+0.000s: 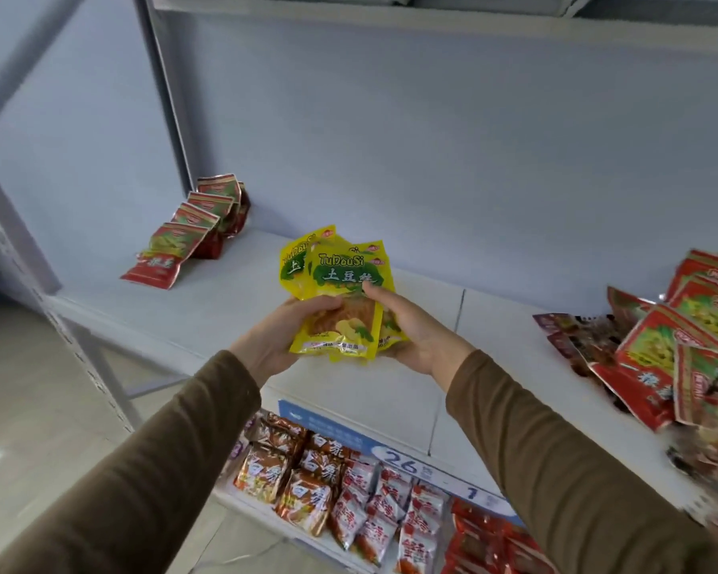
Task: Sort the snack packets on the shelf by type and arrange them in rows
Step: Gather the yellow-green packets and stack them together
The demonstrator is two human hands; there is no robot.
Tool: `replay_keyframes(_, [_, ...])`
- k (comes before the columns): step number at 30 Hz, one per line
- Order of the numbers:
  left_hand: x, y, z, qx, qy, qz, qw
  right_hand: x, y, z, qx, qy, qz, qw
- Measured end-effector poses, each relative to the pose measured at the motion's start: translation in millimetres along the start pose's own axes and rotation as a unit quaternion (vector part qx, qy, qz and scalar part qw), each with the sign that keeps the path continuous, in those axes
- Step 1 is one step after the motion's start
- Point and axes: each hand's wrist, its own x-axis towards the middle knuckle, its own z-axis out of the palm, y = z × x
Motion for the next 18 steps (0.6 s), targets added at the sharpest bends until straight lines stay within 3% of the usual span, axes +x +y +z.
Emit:
replay_keyframes(4, [27.1, 21.0, -24.8, 0.018, -0.011, -0.025, 0.999, 41.2, -3.4, 8.8, 0.004, 0.005, -0.015, 1.0])
replay_keyframes(11, [64.5, 62.4, -82.8, -0.014, 0.043, -0.052, 0.998, 112.6, -12.6, 45.9, 0.09, 0.042, -0.022, 0.995])
replay_keyframes(18, [99.9, 94.3, -146.6, 0.129, 0.077, -0.048, 0.987, 188.7, -10.1, 92.2, 0.073, 0.108, -0.062, 0.99])
